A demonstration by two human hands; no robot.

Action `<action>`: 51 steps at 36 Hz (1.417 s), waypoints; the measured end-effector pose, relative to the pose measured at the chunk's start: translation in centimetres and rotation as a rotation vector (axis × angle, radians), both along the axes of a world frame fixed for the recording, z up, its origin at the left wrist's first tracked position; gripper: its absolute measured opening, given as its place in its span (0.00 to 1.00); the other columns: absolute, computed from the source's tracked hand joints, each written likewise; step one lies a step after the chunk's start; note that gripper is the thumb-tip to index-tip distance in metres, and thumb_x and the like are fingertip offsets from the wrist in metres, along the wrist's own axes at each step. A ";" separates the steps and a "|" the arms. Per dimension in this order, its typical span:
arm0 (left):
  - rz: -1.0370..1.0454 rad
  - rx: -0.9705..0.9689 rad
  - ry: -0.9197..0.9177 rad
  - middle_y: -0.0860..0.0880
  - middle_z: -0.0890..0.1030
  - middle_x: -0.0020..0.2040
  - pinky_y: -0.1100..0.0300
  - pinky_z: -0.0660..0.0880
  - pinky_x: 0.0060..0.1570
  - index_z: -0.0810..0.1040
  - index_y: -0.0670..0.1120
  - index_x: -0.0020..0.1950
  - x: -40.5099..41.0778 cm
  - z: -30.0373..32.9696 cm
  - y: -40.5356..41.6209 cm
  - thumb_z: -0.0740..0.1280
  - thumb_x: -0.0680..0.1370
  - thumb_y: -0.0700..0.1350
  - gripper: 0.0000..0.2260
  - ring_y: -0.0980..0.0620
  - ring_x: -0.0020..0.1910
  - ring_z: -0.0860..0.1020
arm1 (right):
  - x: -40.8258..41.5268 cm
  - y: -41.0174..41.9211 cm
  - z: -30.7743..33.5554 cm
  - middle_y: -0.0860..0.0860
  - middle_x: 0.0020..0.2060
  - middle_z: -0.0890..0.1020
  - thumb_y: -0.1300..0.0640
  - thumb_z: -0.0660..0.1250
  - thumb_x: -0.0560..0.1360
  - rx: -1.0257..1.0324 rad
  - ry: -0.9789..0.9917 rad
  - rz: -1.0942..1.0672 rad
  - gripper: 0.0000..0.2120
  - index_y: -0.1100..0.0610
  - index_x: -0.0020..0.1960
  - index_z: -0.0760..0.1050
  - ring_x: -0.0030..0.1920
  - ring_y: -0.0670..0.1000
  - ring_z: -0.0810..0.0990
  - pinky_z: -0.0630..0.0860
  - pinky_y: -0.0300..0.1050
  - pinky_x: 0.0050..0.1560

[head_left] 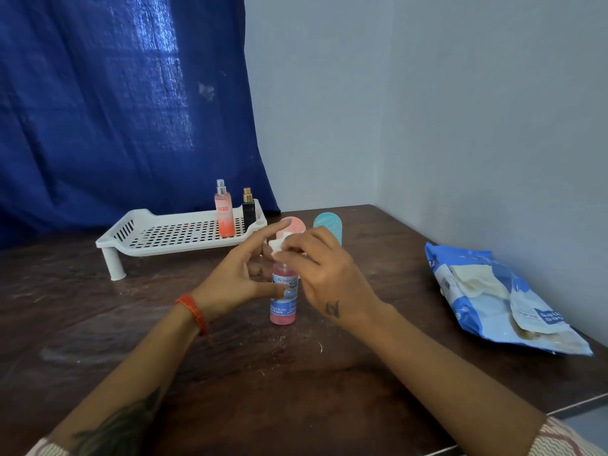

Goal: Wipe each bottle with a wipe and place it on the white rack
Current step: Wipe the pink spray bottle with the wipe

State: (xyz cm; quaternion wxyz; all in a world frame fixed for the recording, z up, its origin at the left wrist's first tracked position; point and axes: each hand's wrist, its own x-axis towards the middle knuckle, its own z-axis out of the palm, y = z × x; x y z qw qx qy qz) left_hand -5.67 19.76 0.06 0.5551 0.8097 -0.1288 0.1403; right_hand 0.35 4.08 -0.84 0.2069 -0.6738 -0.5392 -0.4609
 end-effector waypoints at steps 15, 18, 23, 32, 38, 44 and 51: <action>0.037 0.031 0.038 0.42 0.76 0.50 0.62 0.79 0.43 0.64 0.65 0.65 0.1 0.2 0.1 0.73 0.68 0.29 0.39 0.51 0.46 0.82 | 1.1 -2.0 1.5 0.50 0.43 0.82 0.68 0.65 0.72 0.327 0.379 0.041 0.08 0.59 0.45 0.81 0.46 0.45 0.77 0.73 0.32 0.49; 0.051 0.035 0.042 0.42 0.76 0.50 0.59 0.80 0.44 0.64 0.63 0.65 0.1 0.1 0.1 0.73 0.68 0.29 0.38 0.50 0.44 0.82 | 0.4 -1.1 3.5 0.44 0.44 0.80 0.67 0.66 0.74 0.248 0.727 0.152 0.10 0.55 0.48 0.82 0.46 0.40 0.77 0.72 0.27 0.45; 0.058 0.030 0.054 0.41 0.76 0.53 0.59 0.80 0.45 0.64 0.60 0.66 0.2 0.1 0.3 0.74 0.68 0.31 0.37 0.47 0.47 0.82 | 0.6 -0.3 5.1 0.48 0.53 0.82 0.66 0.64 0.75 0.017 1.092 0.183 0.14 0.53 0.54 0.81 0.53 0.46 0.78 0.75 0.31 0.50; 0.040 0.015 0.043 0.41 0.76 0.50 0.56 0.81 0.47 0.63 0.61 0.69 -0.1 0.3 0.1 0.73 0.67 0.29 0.40 0.50 0.46 0.82 | 0.1 -1.7 2.8 0.52 0.52 0.81 0.67 0.66 0.74 0.161 1.537 0.159 0.12 0.58 0.55 0.78 0.50 0.50 0.81 0.79 0.42 0.51; 0.069 -0.138 -0.041 0.43 0.77 0.49 0.57 0.80 0.48 0.65 0.61 0.67 -0.1 0.6 -0.2 0.72 0.67 0.28 0.39 0.48 0.48 0.83 | -0.2 -2.1 0.4 0.56 0.57 0.80 0.68 0.65 0.75 0.639 1.841 0.125 0.16 0.60 0.62 0.74 0.50 0.51 0.81 0.80 0.42 0.47; 0.114 -0.293 -0.102 0.49 0.80 0.46 0.59 0.80 0.44 0.65 0.57 0.68 0.0 0.5 -0.6 0.70 0.68 0.26 0.38 0.50 0.47 0.83 | -2.4 -1.3 0.2 0.59 0.59 0.78 0.72 0.62 0.75 0.593 2.007 0.195 0.14 0.65 0.59 0.74 0.49 0.54 0.82 0.81 0.43 0.42; 0.133 -0.288 -0.106 0.46 0.79 0.48 0.59 0.81 0.42 0.65 0.58 0.67 -0.1 0.7 -0.6 0.71 0.68 0.28 0.37 0.52 0.46 0.83 | -2.7 -0.9 0.4 0.64 0.52 0.79 0.78 0.56 0.74 0.726 2.265 0.428 0.17 0.70 0.61 0.68 0.48 0.59 0.81 0.79 0.50 0.46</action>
